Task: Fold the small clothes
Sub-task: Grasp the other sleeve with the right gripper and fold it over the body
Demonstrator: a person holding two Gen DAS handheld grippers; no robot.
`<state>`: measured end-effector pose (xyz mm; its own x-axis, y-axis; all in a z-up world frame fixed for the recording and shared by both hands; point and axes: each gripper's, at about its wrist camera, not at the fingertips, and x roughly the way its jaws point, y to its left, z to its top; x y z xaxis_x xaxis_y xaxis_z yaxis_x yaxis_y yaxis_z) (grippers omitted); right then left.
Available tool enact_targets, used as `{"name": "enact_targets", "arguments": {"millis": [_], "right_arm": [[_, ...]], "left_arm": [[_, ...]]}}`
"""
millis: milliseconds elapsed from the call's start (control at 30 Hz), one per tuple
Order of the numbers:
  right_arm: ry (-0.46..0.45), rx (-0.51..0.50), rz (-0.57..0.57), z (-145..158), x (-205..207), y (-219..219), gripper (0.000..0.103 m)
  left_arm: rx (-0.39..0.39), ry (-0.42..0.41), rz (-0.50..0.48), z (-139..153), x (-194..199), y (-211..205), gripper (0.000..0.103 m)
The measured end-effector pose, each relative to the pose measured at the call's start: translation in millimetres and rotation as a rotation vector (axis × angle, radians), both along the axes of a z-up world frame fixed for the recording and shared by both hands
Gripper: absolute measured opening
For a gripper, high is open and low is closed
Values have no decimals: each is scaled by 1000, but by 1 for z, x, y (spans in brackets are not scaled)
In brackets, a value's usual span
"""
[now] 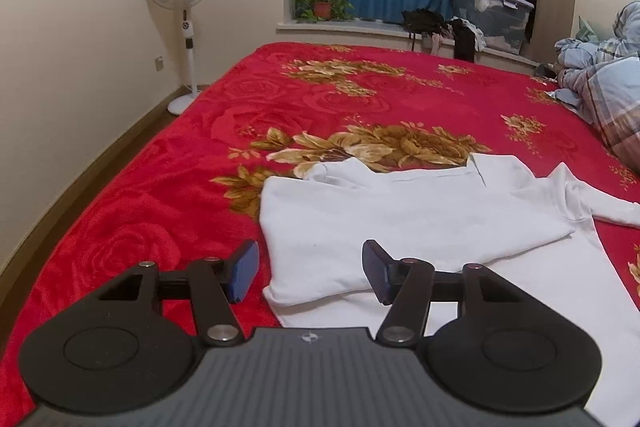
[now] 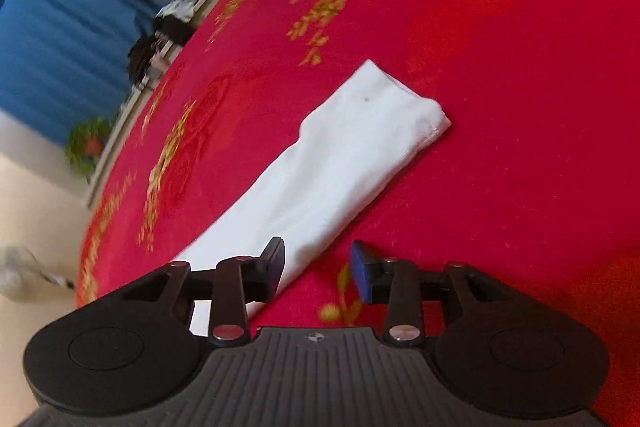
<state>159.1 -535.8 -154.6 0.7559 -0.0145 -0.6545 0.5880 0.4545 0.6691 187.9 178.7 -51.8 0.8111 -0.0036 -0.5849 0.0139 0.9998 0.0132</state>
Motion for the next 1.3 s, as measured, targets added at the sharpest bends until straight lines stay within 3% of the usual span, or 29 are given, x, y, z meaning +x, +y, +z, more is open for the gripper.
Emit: {"name": "enact_targets", "arguments": {"millis": [133, 200, 267, 333, 433, 533, 633, 733, 833, 933, 967, 1100, 1167, 1300], "right_arm": [[-15, -14, -50, -7, 9, -9, 37], [-7, -36, -86, -8, 11, -12, 27], [18, -76, -125, -7, 14, -13, 7], [20, -128, -157, -1, 17, -13, 6], [-13, -317, -181, 35, 24, -3, 5], [-115, -526, -172, 93, 32, 26, 5], [-266, -663, -45, 147, 47, 89, 5], [-421, -727, 180, 190, 68, 185, 5], [-572, -711, 461, 213, 78, 299, 5], [-644, -599, 757, 204, 79, 417, 9], [-631, -544, 837, 193, 80, 445, 16], [-445, -411, 1100, 146, 64, 519, 17], [-394, -370, 1139, 139, 46, 512, 22], [-303, -391, 1087, 151, 21, 464, 23]], "left_arm": [[-2, 7, 4, -4, 9, 1, 63], [-7, 6, 6, -4, 10, 3, 63], [-8, 5, 6, -4, 10, 4, 63], [-9, 1, 6, -2, 9, 6, 63], [-25, -8, 7, 1, 8, 10, 63], [-41, -20, 4, 5, 3, 15, 63], [-57, -25, 14, 8, 0, 20, 63], [-101, -18, 46, 12, 0, 31, 63], [-156, -7, 85, 15, 0, 43, 63], [-182, -1, 113, 16, 0, 51, 63], [-192, 4, 122, 16, 1, 54, 63], [-238, 40, 155, 11, 4, 64, 63], [-259, 52, 156, 9, 4, 67, 54], [-289, 64, 98, 4, 7, 63, 33]]}}
